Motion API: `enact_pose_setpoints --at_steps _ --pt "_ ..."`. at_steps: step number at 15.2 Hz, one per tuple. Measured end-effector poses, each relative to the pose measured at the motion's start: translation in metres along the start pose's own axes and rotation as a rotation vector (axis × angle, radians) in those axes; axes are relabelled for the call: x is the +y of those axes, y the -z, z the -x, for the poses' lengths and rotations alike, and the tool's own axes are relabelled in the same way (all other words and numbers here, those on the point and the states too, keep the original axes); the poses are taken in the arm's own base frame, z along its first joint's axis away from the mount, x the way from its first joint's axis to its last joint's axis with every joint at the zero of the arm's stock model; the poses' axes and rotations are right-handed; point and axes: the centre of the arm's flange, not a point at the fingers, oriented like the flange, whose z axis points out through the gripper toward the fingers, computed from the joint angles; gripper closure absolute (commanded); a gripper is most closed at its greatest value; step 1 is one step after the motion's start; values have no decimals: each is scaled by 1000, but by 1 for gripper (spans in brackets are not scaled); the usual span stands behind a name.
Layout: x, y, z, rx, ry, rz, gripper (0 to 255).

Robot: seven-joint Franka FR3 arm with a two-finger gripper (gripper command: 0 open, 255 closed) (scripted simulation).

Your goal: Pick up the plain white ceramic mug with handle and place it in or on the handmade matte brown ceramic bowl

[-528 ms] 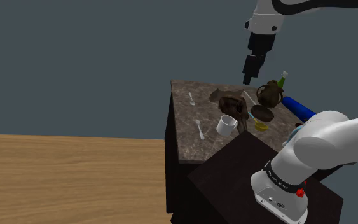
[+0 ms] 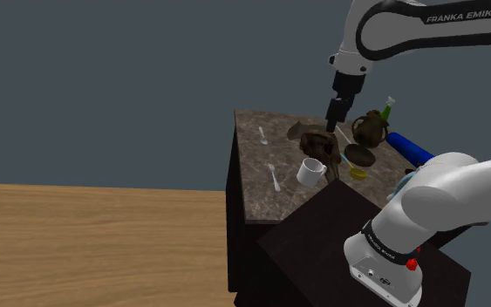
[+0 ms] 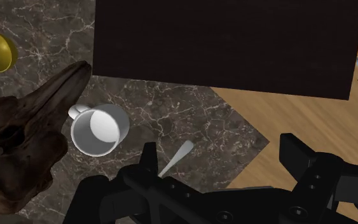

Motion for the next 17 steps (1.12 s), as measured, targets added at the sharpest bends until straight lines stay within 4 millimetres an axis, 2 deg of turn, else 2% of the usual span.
enact_pose_setpoints --at_steps 2,8,12,14,17 --pt "11 -19 -6 8 1 -1 0" --pt "48 -94 -23 28 5 -5 0" --pt "73 -133 -36 45 7 -7 0" --pt "83 -157 -36 52 9 -9 0" --pt "100 -189 -49 65 11 -11 0"
